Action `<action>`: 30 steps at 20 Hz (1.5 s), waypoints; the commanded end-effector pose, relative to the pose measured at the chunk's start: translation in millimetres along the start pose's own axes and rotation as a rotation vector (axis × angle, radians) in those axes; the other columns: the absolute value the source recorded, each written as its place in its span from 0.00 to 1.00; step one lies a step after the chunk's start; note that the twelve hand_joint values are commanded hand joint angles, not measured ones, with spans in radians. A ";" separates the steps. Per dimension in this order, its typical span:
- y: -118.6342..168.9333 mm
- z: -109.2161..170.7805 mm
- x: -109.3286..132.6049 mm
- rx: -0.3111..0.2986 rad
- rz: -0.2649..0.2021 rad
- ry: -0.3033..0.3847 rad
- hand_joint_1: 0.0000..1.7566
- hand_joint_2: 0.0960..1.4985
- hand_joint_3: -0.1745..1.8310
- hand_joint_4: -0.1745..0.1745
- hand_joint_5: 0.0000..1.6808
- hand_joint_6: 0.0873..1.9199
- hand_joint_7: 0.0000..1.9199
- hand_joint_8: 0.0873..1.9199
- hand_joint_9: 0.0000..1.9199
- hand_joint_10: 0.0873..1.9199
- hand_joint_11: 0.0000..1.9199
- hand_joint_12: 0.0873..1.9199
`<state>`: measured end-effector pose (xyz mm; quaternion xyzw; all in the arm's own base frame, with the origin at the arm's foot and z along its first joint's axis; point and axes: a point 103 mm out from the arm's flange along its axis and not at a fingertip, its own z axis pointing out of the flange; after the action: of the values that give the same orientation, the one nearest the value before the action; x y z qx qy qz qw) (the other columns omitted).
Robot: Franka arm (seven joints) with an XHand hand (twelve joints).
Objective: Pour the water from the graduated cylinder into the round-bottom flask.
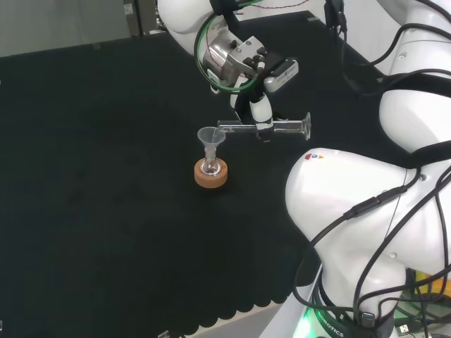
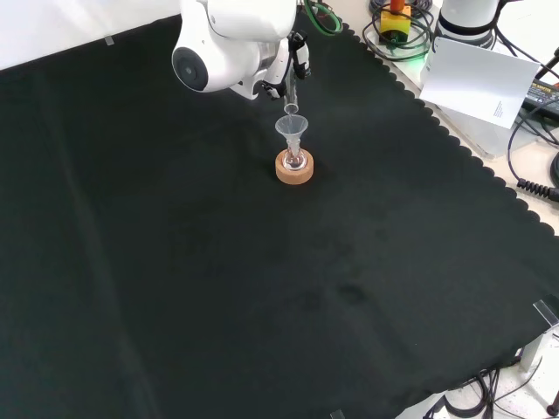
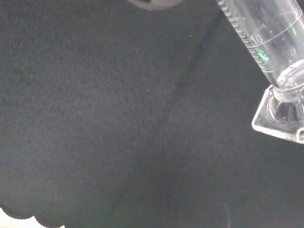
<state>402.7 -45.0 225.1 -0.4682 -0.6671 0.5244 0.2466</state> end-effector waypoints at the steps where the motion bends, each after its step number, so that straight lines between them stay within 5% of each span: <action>1: -3.3 -6.4 12.4 0.015 0.014 -0.031 0.79 0.68 0.09 0.00 0.63 0.41 0.52 0.48 0.65 0.30 0.64 0.38; 18: -4.2 -4.3 9.9 0.021 0.024 -0.015 0.79 0.68 0.09 0.00 0.63 0.41 0.52 0.48 0.64 0.31 0.64 0.38; 30: -8.8 -2.6 7.3 -0.074 0.007 -0.019 0.79 0.68 0.09 0.00 0.63 0.41 0.52 0.48 0.64 0.31 0.64 0.38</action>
<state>400.1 -35.8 232.6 -0.4714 -0.6703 0.5234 0.2334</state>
